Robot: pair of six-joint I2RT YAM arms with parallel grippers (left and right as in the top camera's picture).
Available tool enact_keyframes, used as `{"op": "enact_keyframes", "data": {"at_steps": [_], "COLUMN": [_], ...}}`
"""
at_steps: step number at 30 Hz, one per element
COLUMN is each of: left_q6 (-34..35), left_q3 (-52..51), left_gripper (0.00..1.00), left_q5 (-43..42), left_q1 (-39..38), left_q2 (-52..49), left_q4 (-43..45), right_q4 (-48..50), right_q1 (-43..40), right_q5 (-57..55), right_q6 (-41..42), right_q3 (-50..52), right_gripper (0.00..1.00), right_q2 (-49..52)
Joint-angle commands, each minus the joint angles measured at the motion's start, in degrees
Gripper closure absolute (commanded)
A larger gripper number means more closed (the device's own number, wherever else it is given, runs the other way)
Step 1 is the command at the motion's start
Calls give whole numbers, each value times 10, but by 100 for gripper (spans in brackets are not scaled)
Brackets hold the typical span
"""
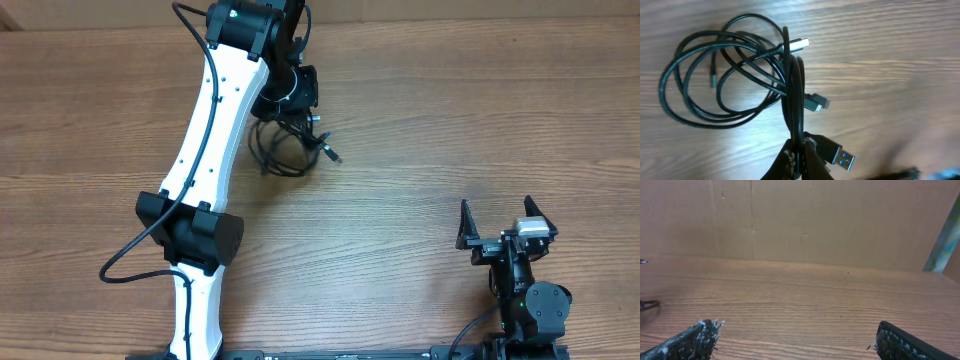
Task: Untangle cables
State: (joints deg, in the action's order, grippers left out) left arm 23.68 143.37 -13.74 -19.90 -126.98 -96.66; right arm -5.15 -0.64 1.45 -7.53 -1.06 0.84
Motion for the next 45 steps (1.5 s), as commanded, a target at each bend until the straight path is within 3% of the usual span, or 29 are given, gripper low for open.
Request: {"op": "enact_keyframes", "data": {"at_steps": [1,6,11,13,18,19,21,23,25,30,34,38,43,45], "left_q6": [43,64,109,112,88,88,89,89,89,89,89,87,-55,-76], "left_q3": [12,12,2,-4,-3,-3,-3,-10,-27,-99,-164,-231,-325,-350], "left_gripper": [96,96,96,91,89,89,87,69,28,14,11,12,16,17], "left_q5": [-59,-106,134,104,-73,-84,-16,58,97,188,275,263,76,48], "left_q1": [-2,14,19,18,28,31,35,32,25,16,29,61,99,103], "left_q2": [9,9,9,9,9,9,9,7,6,6,6,6,6,6], "left_q4": [-2,0,-2,-1,26,29,23,13,11,37,68,101,181,202], "right_q4": [3,3,3,3,3,3,3,3,3,3,3,3,3,3], "right_q1": [3,3,3,3,3,3,3,3,3,3,3,3,3,3], "right_q5": [-3,-3,-3,-3,-3,-3,-3,-3,-3,-3,-3,-3,-3,-3], "right_q6": [-3,-3,-3,-3,-3,-3,-3,-3,-3,-3,-3,-3,-3,-3], "right_q3": [6,6,6,6,6,6,6,6,6,6,6,6,6,6], "right_gripper": [0,0,0,0,0,0,0,0,0,0,0,0,0,0], "right_q2": [-7,-7,-7,-7,-7,-7,-7,-7,-7,-7,-7,-7,-7,-7]}}
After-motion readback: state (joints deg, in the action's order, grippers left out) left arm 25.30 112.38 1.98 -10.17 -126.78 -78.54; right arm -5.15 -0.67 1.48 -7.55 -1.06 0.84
